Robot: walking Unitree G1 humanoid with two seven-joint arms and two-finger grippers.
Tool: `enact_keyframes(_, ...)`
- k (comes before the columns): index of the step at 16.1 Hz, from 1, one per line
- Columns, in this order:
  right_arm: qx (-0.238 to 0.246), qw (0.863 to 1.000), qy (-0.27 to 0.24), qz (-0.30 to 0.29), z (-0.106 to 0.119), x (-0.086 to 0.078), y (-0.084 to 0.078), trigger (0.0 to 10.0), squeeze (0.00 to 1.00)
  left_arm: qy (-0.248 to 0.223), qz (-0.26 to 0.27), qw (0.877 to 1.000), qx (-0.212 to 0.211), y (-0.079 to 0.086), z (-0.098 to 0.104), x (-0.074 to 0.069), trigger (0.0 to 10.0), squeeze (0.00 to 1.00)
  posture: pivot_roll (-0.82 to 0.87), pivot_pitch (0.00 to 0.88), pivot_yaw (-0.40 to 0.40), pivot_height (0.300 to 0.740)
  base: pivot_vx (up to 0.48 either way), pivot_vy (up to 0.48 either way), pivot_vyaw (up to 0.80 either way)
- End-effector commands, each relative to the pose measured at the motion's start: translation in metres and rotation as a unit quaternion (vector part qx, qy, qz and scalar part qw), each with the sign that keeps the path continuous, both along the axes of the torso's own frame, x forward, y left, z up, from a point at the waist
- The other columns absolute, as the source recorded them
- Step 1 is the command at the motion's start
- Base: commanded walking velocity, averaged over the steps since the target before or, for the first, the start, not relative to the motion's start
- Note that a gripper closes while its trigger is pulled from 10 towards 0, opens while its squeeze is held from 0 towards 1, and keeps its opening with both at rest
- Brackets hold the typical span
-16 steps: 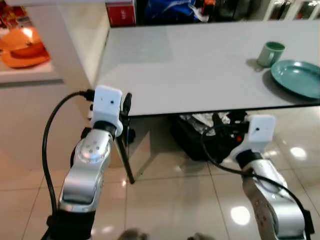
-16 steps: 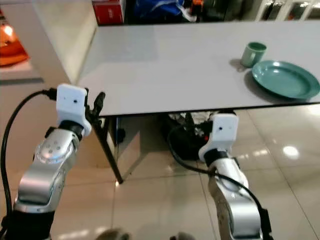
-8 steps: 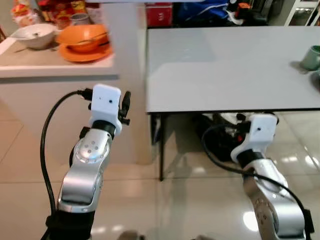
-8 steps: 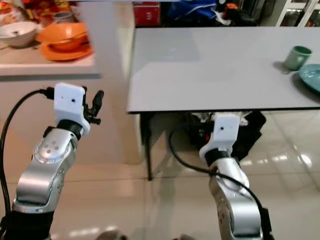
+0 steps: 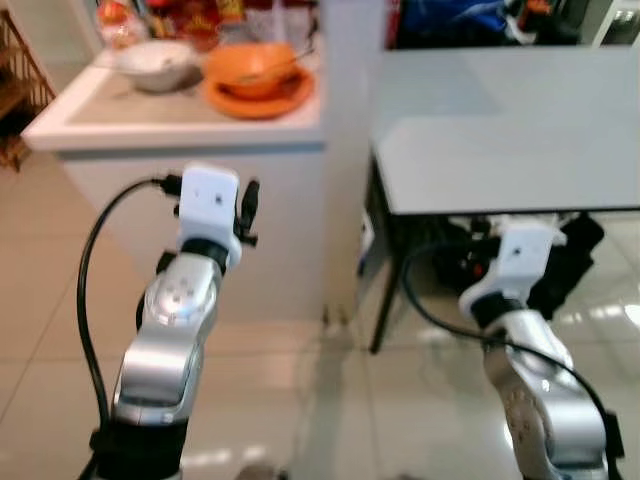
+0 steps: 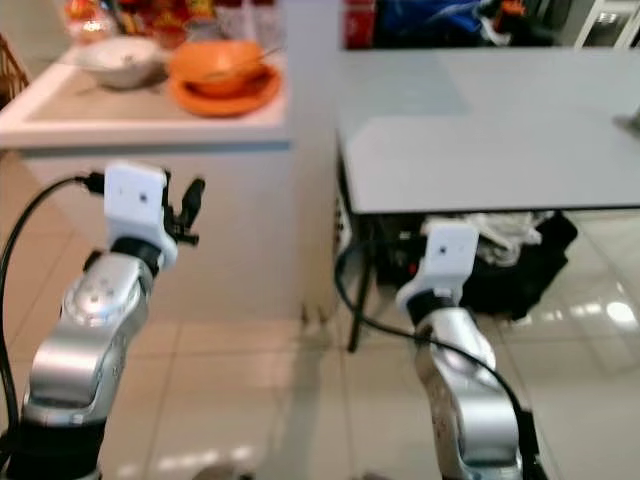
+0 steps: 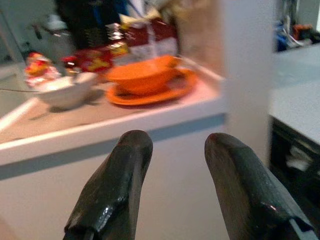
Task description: Setting the table
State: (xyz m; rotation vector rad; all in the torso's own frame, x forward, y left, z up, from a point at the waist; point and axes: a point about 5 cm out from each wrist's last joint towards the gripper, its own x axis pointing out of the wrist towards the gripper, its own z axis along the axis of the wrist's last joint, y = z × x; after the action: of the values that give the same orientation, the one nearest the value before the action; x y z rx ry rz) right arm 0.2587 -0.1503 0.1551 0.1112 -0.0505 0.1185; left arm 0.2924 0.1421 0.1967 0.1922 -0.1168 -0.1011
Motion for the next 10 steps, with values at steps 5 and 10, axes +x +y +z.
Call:
enact_keyframes(5, 0.013, 0.999, -0.028, 0.034, 0.014, 0.008, 0.016, 10.0, 0.0, -0.007, 0.021, 0.999, -0.022, 0.009, 0.01, -0.002, 10.0, 0.0, 0.06, 0.037, -0.01, 0.74, 0.109, 0.19, 0.0)
enact_keyframes(10, 0.015, 0.998, -0.045, 0.047, 0.022, 0.015, 0.023, 10.0, 0.0, -0.016, 0.023, 1.0, -0.009, 0.012, 0.017, -0.003, 10.0, 0.0, 0.08, 0.038, -0.027, 0.74, 0.34, 0.0, 0.74)
